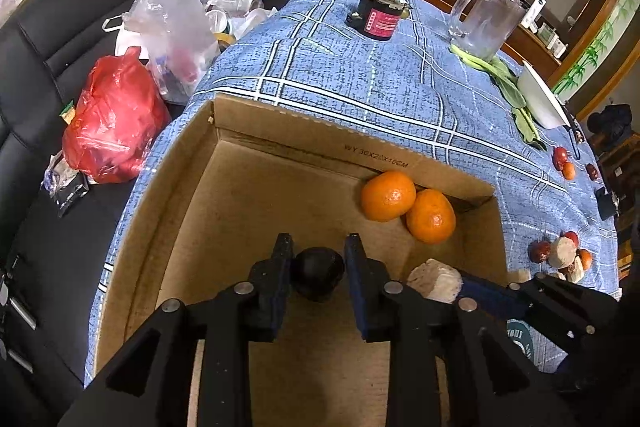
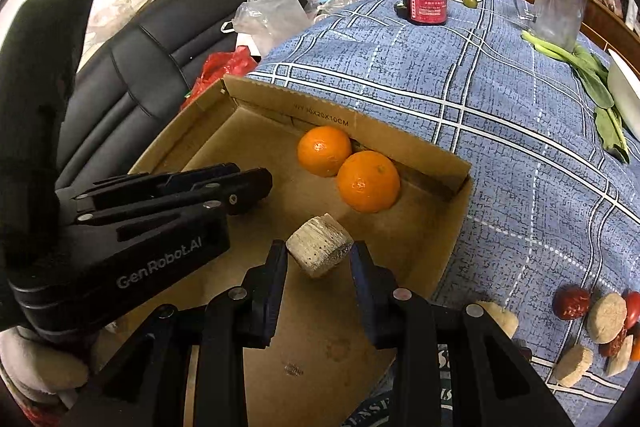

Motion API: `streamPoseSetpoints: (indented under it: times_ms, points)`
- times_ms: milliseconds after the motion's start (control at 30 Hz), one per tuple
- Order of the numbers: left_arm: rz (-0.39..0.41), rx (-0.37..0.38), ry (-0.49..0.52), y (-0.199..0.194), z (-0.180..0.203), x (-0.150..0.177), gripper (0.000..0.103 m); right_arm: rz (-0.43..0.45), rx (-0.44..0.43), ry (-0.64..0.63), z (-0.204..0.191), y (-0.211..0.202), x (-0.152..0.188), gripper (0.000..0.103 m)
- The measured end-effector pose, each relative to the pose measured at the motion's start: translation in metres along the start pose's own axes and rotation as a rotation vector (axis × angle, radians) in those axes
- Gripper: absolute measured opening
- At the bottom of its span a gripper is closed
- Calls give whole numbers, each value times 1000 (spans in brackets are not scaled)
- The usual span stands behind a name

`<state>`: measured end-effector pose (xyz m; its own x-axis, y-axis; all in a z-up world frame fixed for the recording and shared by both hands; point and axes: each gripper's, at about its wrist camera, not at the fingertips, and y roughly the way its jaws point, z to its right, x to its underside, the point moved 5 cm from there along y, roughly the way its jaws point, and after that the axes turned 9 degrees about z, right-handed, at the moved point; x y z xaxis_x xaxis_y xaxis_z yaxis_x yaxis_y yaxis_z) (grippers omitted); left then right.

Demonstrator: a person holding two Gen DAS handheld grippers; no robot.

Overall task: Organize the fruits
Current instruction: 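Carry both items into the cardboard box and open both tools, then move both tools back to the fruit row, then grasp a beige cube with the left tool while the right grasps a round beige piece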

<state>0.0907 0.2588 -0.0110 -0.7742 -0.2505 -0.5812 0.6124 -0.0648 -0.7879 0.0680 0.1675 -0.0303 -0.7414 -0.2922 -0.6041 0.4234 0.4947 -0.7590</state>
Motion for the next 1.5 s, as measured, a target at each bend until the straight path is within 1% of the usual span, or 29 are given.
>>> streamPoseSetpoints:
  times_ms: [33,100,333,367,400,500,667,733,900,1067,1133,1267,1400,1500]
  points:
    - [-1,-1,-1,-1,0,0,34,-3,2,-3,0,1,0,37]
    - [1,-10,-6,-3,-2,0,44,-3,11,-14,0,2,1,37]
    - [20,-34,-55,-21,-14,-2,47,7,23,-41,-2,-1,0,38]
    - [28,-39,-61,-25,-16,-3,49,15,24,-44,-3,-4,-2,38]
    - [38,-44,-69,-30,-17,-5,52,24,20,-46,-4,-8,-3,39]
    - [72,-55,-101,-47,-21,-9,57,56,11,-60,-8,-25,-6,41]
    - [117,-58,-138,-74,-13,-12,57,108,16,-63,3,-63,-4,41]
    - [127,-45,-140,-83,0,-9,58,128,27,-35,20,-83,2,41]
    - [118,0,-105,-86,47,3,58,154,102,105,94,-128,32,42]
    - [48,66,-9,-61,115,26,58,142,216,276,182,-163,78,42]
    - [22,95,42,-51,143,34,58,141,246,323,206,-174,93,41]
    - [-15,146,116,-35,183,46,57,135,289,381,238,-190,113,41]
    - [-40,178,174,-24,210,58,57,131,296,391,244,-194,120,41]
    - [-58,192,193,-18,215,65,57,123,289,393,246,-190,121,41]
